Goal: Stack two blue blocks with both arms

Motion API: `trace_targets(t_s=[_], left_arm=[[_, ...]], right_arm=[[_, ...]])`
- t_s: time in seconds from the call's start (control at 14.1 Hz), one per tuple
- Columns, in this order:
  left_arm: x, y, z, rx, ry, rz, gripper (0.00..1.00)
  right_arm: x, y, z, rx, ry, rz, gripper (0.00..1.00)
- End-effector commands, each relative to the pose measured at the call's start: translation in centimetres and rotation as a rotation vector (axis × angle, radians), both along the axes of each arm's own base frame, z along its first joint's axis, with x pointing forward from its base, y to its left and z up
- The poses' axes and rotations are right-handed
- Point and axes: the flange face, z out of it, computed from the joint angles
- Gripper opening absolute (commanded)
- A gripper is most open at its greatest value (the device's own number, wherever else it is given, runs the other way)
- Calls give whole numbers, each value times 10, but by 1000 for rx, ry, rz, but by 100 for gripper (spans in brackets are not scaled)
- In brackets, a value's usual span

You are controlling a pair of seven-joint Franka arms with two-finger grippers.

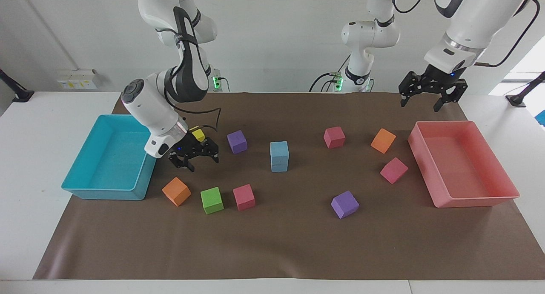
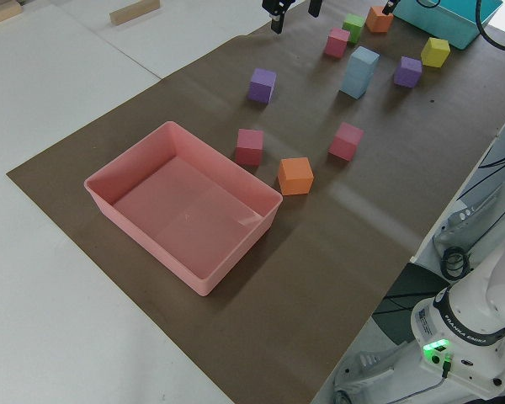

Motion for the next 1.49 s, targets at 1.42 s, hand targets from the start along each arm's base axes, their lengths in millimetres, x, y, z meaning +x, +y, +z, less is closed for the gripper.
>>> trace_targets(t_s=[1.42], left_arm=[[-29, 16, 20, 40, 70, 12, 100]], right_arm=[[-57, -69, 248, -308, 183, -233, 100]])
